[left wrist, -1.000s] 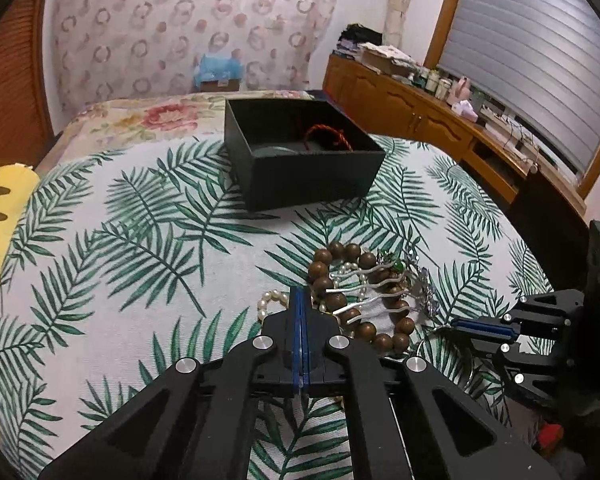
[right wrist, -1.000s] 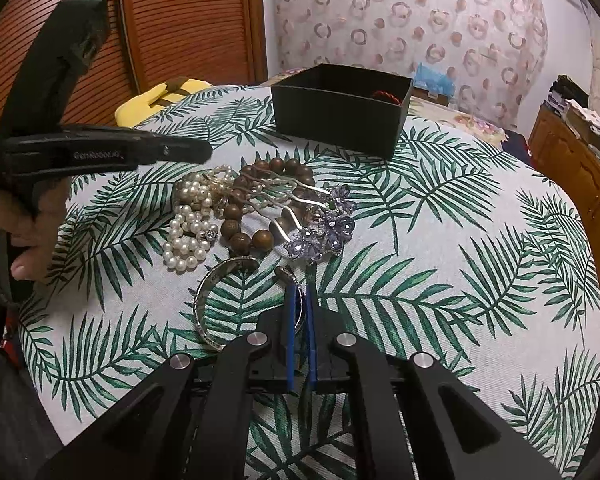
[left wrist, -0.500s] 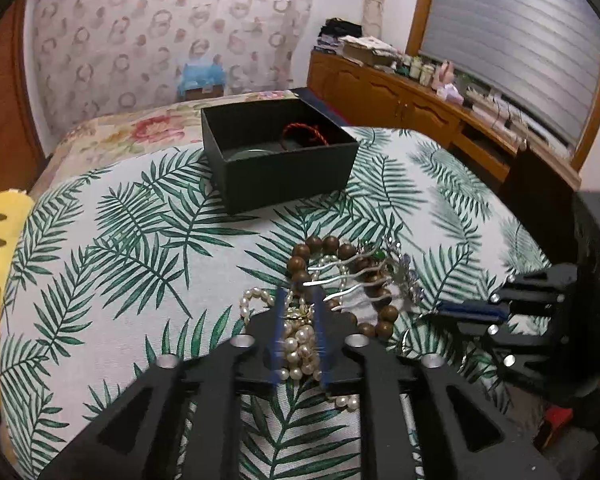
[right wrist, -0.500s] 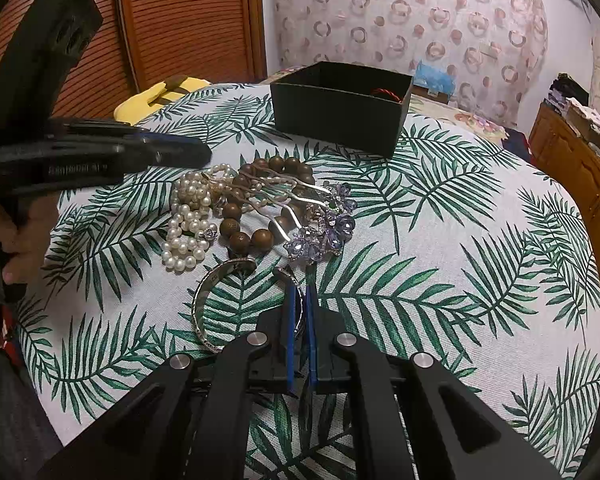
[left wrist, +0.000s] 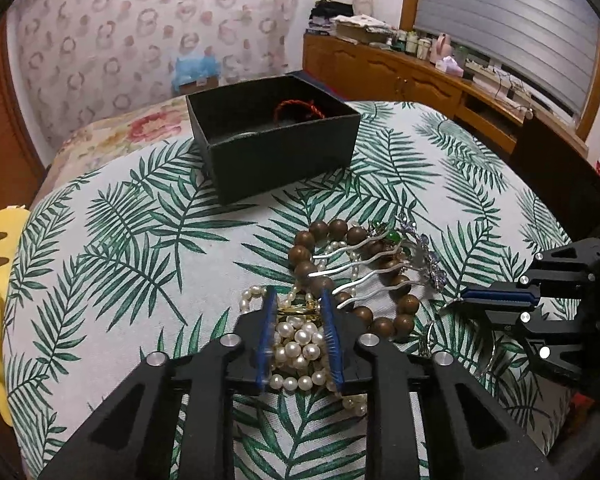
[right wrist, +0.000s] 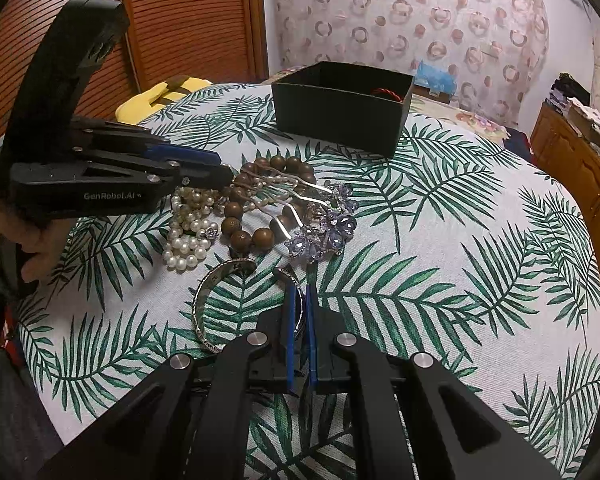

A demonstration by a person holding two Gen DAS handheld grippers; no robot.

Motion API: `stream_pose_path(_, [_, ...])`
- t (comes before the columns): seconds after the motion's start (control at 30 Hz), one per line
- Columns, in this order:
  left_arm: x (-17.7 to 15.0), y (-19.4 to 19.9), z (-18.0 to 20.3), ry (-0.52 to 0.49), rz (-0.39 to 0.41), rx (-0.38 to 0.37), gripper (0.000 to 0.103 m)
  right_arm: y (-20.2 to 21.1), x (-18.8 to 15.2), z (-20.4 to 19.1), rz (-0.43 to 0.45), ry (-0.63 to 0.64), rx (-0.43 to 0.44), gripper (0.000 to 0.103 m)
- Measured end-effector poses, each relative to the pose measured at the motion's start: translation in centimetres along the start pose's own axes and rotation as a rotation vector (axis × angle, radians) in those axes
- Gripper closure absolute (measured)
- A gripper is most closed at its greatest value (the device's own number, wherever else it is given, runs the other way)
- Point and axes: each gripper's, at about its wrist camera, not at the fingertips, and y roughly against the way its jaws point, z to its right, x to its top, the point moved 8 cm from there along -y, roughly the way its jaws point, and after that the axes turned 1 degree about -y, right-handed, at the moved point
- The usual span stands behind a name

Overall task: Organize jewelry
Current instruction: 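Grasp the silver bangle with the right gripper while the left gripper grasps a gold ring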

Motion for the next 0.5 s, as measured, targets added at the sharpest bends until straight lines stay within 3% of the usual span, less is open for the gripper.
stream_pose_path(0.5, [1.0,3.0,-1.2,0.067,0.075,-0.012,0.084,0.9,0.1,-0.2,0.018,0.029,-0.009,0.098])
